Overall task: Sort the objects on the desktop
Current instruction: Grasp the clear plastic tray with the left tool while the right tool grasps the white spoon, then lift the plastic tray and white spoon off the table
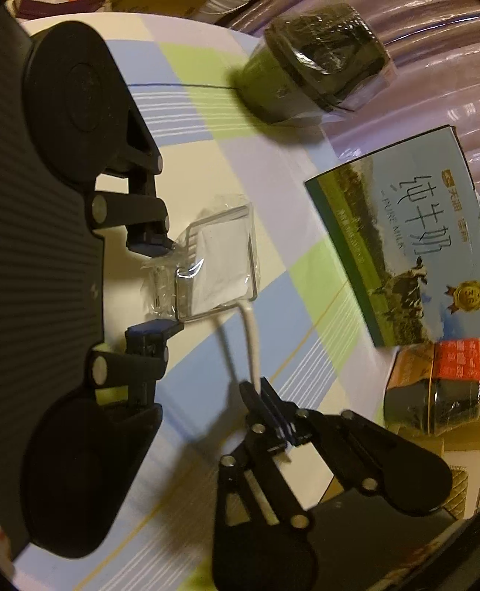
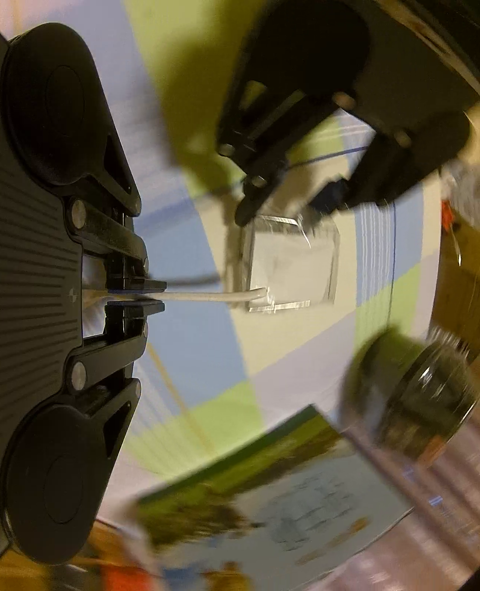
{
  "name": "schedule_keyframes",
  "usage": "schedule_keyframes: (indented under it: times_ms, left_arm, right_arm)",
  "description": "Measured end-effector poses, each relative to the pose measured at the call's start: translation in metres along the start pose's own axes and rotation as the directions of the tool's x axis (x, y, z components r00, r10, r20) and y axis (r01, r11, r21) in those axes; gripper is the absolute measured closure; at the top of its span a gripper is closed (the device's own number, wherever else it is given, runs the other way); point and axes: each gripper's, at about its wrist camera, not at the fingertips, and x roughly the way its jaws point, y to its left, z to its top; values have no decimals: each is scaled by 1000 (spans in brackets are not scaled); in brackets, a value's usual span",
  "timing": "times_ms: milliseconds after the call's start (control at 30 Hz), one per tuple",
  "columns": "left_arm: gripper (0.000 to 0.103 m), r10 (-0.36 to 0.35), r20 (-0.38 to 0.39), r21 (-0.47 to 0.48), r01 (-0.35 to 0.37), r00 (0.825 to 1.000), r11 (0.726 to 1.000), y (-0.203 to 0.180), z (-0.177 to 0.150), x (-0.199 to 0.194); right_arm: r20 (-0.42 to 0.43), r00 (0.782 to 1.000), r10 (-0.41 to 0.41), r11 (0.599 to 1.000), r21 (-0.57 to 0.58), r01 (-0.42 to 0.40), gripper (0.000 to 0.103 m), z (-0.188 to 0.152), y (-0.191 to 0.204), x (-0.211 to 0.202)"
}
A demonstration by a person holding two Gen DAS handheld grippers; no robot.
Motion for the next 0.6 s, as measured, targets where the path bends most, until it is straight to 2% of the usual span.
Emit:
schedule_keyframes:
  times_ms: [100, 200, 267, 400, 600]
  left_arm:
    - [74, -29, -20, -24, 28, 999, 999, -13, -8, -18]
    - [74, -51, -37, -37, 49, 998, 998, -30, -19, -39]
    - [75, -78, -48, -51, 76, 996, 996, -42, -28, -54]
    - [75, -107, -57, -32, 106, 993, 994, -75, -48, -88]
    - [75, -142, -67, -34, 140, 988, 990, -115, -76, -132]
  right_arm:
    - [-12, 997, 78, 974, 213, -74, 103, -11, 1, -24]
    - [-38, 989, 145, 899, 423, -116, 103, -33, 2, -41]
    - [-44, 980, 194, 846, 513, -144, 103, -47, 5, -51]
    - [-54, 964, 259, 748, 642, -165, 103, -71, 11, -67]
    - [-48, 963, 267, 679, 719, -152, 103, -96, 22, -74]
